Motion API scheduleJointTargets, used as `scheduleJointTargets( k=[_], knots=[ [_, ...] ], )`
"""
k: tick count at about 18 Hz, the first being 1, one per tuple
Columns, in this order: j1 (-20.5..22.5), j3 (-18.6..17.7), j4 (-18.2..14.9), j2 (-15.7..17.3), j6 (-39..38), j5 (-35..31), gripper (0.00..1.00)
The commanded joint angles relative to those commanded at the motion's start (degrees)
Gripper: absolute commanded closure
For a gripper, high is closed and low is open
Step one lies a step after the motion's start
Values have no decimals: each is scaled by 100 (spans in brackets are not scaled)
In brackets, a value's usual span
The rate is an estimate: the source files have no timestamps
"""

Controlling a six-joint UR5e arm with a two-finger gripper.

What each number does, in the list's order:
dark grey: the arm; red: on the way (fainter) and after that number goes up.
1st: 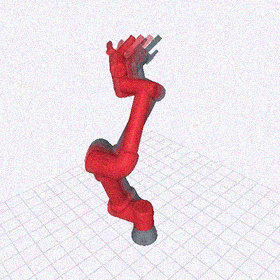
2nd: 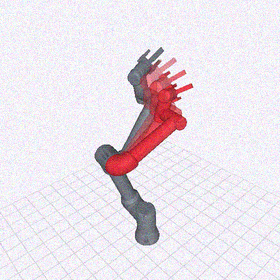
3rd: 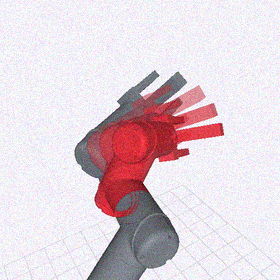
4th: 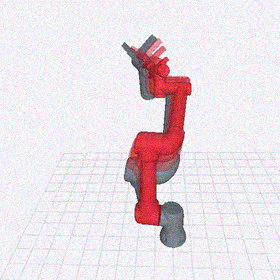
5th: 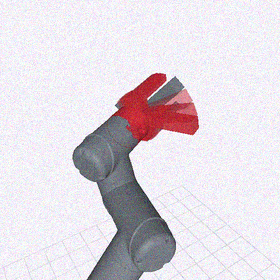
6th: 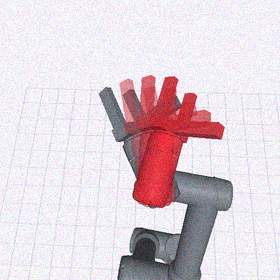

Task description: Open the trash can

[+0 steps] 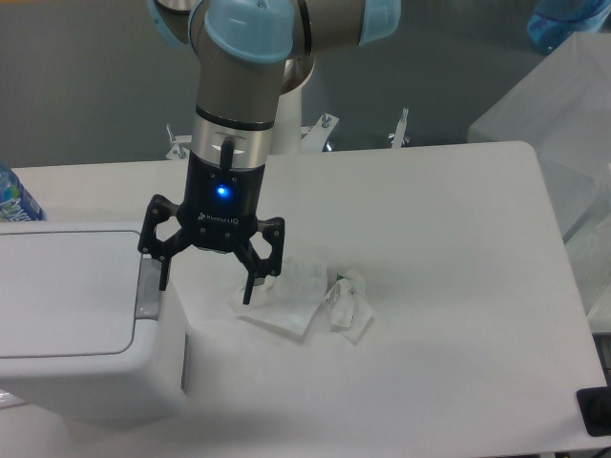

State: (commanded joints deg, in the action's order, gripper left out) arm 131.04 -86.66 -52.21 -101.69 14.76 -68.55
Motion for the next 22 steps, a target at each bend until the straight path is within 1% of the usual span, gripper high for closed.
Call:
scheduleJointTargets(
  k=[12,22],
  knots=[
    [-44,-35,0,-79,-26,-9,0],
    [-44,-97,9,-79,18,-9,0]
  ],
)
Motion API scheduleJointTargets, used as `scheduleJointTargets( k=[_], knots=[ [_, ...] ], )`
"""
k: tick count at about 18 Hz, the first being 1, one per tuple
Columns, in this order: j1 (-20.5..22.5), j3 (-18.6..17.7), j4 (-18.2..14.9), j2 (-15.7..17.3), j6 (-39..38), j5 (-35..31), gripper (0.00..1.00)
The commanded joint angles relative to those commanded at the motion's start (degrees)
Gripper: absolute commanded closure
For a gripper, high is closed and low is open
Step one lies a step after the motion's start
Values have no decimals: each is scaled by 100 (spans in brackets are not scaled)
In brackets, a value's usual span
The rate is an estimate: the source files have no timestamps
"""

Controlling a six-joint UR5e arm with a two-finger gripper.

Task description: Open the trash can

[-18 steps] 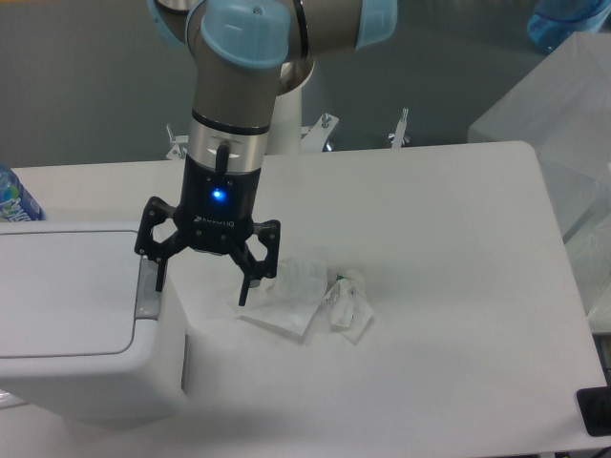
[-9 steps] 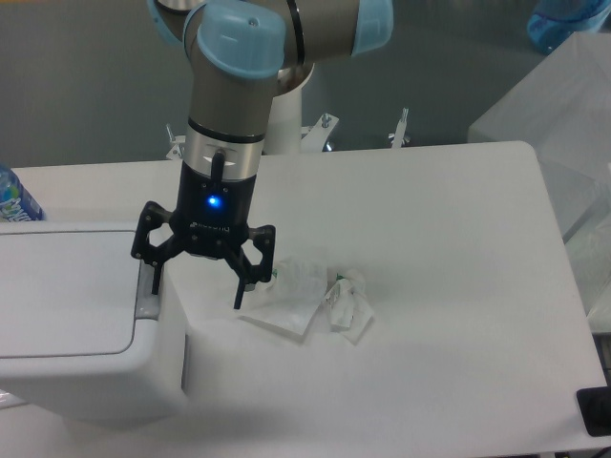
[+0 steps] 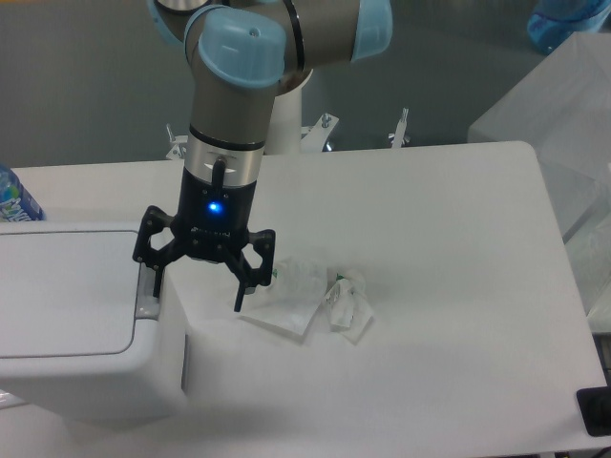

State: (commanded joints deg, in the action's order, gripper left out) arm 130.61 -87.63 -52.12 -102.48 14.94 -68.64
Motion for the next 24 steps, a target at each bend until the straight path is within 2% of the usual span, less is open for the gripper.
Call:
scheduleJointTargets(
  k=[9,14,16,21,24],
  knots=[
    [0,0,0,0,9,9,0],
    [44,509,61,44,79,-18,0],
    [131,571,44,88,534,-44,0],
    [360,510,-53,369,1685,-842,0],
    [360,414,-62,439,1907,-1159,0]
  ],
)
